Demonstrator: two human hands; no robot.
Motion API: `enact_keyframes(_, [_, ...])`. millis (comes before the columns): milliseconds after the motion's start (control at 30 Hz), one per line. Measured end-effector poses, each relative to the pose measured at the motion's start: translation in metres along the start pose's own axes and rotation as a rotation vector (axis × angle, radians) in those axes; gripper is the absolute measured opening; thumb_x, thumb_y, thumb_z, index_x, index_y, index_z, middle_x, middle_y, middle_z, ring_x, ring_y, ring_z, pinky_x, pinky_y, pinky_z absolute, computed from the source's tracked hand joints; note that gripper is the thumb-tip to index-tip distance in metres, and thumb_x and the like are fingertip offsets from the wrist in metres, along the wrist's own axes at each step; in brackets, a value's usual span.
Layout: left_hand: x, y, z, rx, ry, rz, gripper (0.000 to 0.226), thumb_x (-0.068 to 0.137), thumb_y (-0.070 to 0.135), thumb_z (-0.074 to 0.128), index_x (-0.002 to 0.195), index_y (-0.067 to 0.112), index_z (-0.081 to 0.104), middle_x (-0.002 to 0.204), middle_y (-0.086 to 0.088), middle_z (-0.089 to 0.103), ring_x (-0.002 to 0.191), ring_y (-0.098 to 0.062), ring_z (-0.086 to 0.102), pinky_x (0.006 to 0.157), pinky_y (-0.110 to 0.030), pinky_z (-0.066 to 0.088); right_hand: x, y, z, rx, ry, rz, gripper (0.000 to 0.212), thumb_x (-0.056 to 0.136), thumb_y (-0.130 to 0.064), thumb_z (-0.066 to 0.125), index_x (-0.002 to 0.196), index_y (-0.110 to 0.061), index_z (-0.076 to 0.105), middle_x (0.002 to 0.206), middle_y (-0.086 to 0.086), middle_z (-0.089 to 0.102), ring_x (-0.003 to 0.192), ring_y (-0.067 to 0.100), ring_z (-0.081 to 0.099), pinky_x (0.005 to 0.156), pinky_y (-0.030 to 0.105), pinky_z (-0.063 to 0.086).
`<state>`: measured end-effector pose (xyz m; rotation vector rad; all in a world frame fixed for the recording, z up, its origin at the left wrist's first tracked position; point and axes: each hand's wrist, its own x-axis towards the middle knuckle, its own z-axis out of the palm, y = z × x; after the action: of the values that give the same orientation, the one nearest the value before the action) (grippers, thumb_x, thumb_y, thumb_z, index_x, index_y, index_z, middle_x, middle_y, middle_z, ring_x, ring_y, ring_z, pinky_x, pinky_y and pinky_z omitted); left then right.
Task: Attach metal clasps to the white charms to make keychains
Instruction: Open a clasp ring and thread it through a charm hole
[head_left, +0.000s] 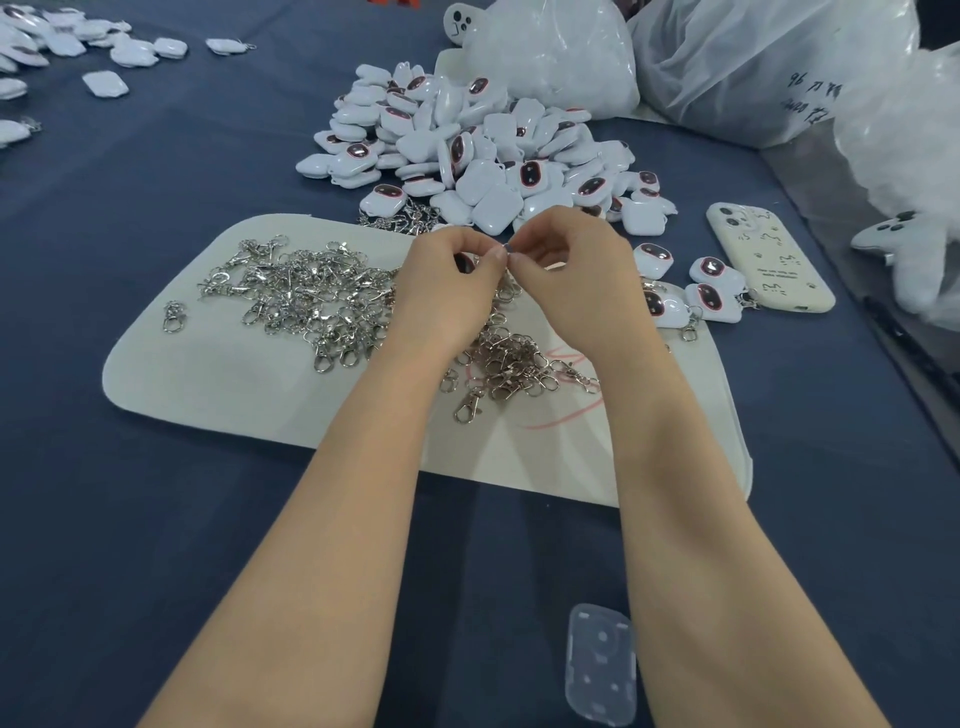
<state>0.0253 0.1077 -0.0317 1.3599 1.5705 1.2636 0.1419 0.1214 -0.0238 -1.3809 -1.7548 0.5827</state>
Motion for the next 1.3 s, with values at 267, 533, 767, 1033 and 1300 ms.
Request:
enact_keyframes(267, [0.0008,-0.0006,-0.0015,0.011,0.002,0.025,0.019,0.090,0.017,0.060,0.074,0.027,0.061,0.066,0.000,0.054,0.057,-0.012,0.046,0.055,-0.023,0.036,-0.0014,0.0019,0.0042,0.069,0.013,0.007,0.008,0.082,-0.009,0.065,0.083,-0.016,0.061,0.075,-0.009,0.062,0.070,0.006,0.055,0.068,0.014,0.046])
enact_keyframes(533, [0.0021,-0.0014,-0.0029,-0.010,0.008,0.029,0.023,0.088,0.016,0.061,0.070,0.030,0.061,0.067,-0.001,0.058,0.064,-0.017,0.051,0.064,-0.028,0.043,-0.0025,0.0024,0.0051,0.132,0.014,0.027,0.009,0.083,-0.008,0.065,0.086,-0.015,0.059,0.080,-0.003,0.063,0.071,0.009,0.054,0.068,0.015,0.046])
enact_keyframes(767, [0.0013,-0.0016,-0.0020,-0.010,0.004,0.029,0.019,0.088,0.016,0.062,0.074,0.027,0.062,0.066,0.002,0.056,0.059,-0.012,0.048,0.060,-0.023,0.039,-0.0014,0.0025,0.0064,0.167,0.014,0.036,0.009,0.083,-0.006,0.064,0.086,-0.013,0.059,0.078,-0.003,0.061,0.071,0.010,0.054,0.068,0.018,0.047])
enact_keyframes(1033, [0.0009,-0.0008,-0.0024,0.019,0.004,0.022,0.013,0.089,0.016,0.060,0.079,0.024,0.064,0.086,-0.012,0.067,0.068,-0.018,0.051,0.069,-0.027,0.044,-0.0012,0.0046,0.0086,0.150,0.022,0.029,0.010,0.083,-0.007,0.065,0.085,-0.014,0.058,0.073,-0.010,0.058,0.064,0.003,0.050,0.064,0.012,0.045])
enact_keyframes(1300, [0.0022,-0.0024,-0.0028,0.026,0.010,0.025,0.014,0.089,0.016,0.060,0.078,0.025,0.064,0.083,-0.008,0.065,0.069,-0.017,0.051,0.068,-0.025,0.042,-0.0005,0.0054,0.0089,0.161,0.029,0.033,0.010,0.082,-0.008,0.066,0.084,-0.015,0.058,0.073,-0.010,0.058,0.060,-0.001,0.048,0.063,0.010,0.044])
